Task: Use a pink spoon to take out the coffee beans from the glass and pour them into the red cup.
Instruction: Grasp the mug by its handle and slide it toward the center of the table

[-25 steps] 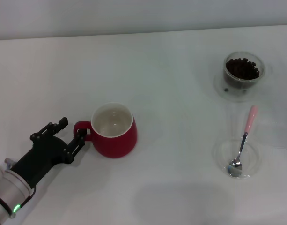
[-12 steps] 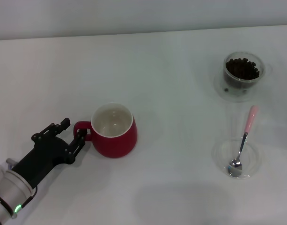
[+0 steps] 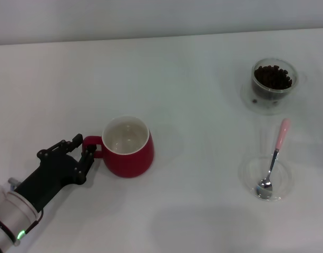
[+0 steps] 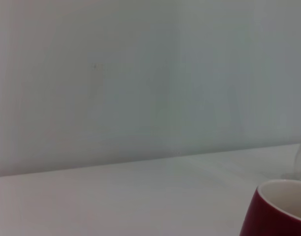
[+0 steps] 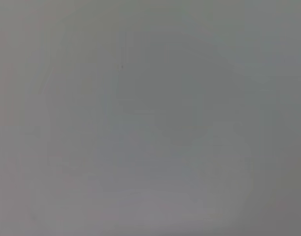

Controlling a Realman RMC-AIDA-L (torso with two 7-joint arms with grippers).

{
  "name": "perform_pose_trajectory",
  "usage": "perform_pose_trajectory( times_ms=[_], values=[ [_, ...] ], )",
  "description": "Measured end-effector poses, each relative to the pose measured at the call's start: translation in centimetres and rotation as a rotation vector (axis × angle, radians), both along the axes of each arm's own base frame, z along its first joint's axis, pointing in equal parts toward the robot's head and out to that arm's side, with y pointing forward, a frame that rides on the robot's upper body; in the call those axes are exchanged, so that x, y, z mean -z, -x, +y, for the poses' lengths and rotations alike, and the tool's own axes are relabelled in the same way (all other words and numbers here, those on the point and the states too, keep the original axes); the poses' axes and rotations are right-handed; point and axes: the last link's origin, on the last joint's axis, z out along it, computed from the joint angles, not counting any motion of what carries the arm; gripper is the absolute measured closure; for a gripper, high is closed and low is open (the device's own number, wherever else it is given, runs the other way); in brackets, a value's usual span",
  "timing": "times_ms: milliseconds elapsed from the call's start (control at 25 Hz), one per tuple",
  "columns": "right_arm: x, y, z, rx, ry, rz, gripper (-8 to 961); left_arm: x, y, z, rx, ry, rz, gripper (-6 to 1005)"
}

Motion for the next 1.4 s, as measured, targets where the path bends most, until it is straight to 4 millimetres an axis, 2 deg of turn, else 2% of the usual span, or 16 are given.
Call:
perform_pose_trajectory(
  times_ms=[80, 320, 600, 1400],
  values=[
    [0.0, -0.02, -0.04, 0.001, 0.0, 0.0, 375, 0.04, 0.03, -0.01, -0.002, 0.001, 0.003, 679],
    [0.02, -0.04, -0.08, 0.001, 0.002, -0.001, 375, 0.11, -0.04, -0.08, 0.002, 0.004, 0.002, 678],
    [-0.07, -0.04, -0.19, -0.003, -0.002, -0.004, 376, 0.14, -0.08, -0.12, 0.005, 0.006, 0.001, 794],
    [-0.14, 0.02, -0.37, -0.011, -0.008, -0.007, 376, -0.13, -0.33, 0.54, 0.038, 0.004, 0.022, 832]
  ],
)
